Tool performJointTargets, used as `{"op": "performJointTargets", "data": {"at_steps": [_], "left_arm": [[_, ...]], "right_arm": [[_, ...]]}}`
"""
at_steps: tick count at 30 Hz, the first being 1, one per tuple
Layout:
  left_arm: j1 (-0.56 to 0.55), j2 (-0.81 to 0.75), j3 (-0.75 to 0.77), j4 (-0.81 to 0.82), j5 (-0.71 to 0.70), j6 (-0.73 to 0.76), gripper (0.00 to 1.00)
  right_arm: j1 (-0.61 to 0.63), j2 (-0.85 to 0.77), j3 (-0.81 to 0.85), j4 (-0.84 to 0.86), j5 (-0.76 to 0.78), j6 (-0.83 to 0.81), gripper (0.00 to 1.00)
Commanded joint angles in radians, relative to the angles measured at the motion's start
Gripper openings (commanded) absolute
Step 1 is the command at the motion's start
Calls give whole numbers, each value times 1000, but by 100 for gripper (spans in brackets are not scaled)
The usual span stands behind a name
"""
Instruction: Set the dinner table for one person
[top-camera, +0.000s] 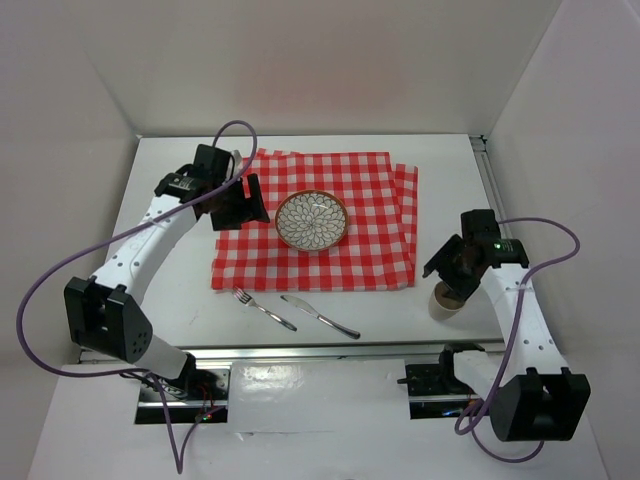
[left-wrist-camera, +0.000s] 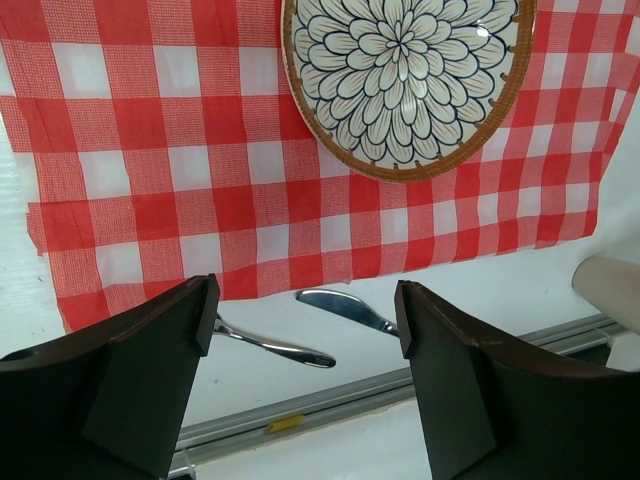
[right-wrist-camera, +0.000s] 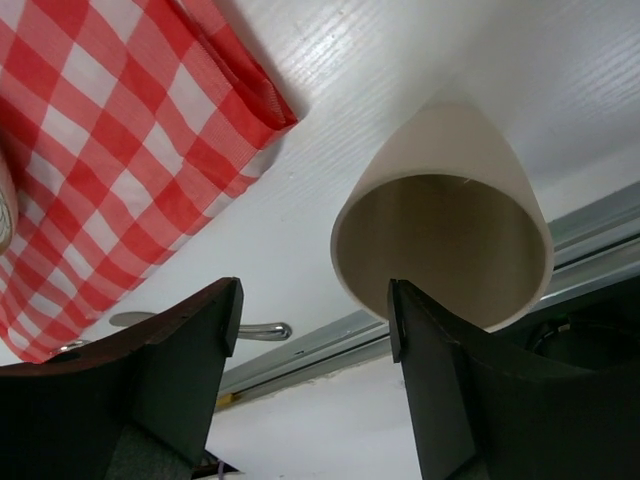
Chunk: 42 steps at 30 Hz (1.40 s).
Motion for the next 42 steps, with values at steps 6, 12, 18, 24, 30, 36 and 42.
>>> {"op": "performJointTargets", "data": {"at_steps": [6, 12, 18, 24, 30, 36, 42], "left_arm": [[-3, 29, 32, 12, 7, 27, 89], [-3, 38, 32, 12, 7, 27, 89], [-3, 57, 50, 12, 7, 27, 89], [-3, 77, 60, 12, 7, 27, 89], [-3, 77, 51, -8, -21, 27, 89], [-3, 66, 51, -19, -39, 17, 89], [-3, 66, 51, -28, -49, 17, 89]], "right_arm": [[-5, 19, -96, 96, 28, 73, 57], [5, 28, -84, 140, 42, 84, 29], [37, 78, 58, 100, 203, 37, 0], [144, 338, 420, 128, 285, -68, 0], [230, 785, 918, 171, 237, -249, 0], [288, 1191, 1512, 67, 197, -335, 0], [299, 1300, 1483, 140, 170, -347, 0]]}}
